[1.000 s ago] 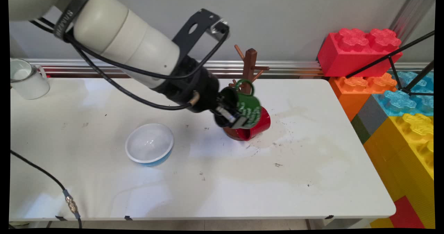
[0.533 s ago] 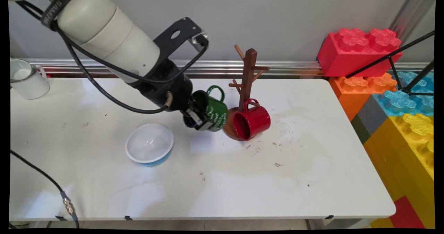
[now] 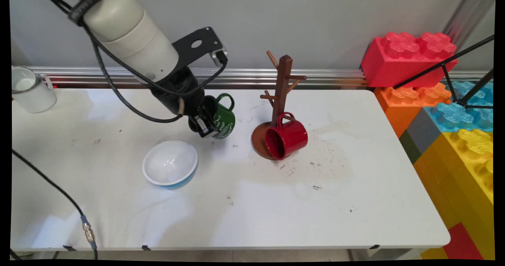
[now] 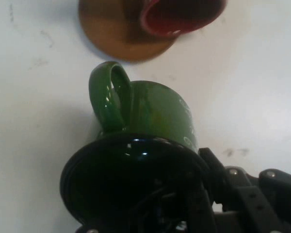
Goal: Place the picked object on the table
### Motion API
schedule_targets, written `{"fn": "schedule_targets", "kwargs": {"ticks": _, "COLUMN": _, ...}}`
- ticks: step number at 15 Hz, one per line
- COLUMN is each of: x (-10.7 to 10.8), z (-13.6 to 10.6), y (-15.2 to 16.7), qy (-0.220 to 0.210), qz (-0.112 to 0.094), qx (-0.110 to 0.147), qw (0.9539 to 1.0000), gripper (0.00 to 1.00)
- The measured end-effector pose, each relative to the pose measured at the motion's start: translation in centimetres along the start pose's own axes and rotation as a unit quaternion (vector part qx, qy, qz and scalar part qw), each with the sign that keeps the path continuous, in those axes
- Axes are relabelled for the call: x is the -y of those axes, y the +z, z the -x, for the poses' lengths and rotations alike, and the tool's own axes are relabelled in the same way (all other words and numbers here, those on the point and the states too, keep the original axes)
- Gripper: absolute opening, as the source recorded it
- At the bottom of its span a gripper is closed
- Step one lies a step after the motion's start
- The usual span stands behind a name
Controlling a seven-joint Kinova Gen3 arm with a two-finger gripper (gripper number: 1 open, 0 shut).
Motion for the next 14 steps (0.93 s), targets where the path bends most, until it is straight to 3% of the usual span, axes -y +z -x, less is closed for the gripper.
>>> {"fn": "schedule_targets", "kwargs": {"ticks": 5, "x": 2.9, "z": -1.5, "y": 2.6, "qy": 0.063, "qz": -0.024, "qx": 0.041, "qw": 0.9969, "gripper": 0.00}}
{"fn": "schedule_targets", "kwargs": {"ticks": 11, "x": 4.8, "z": -2.3, "y": 6.5, "qy": 0.115, "qz": -0.016, "qx": 0.097, "qw": 0.9885, "gripper": 0.00}}
{"fn": "schedule_targets", "kwargs": {"ticks": 14, "x": 5.3, "z": -2.6, "y": 8.0, "qy": 0.128, "qz": -0.010, "qx": 0.113, "qw": 0.9853, "gripper": 0.00}}
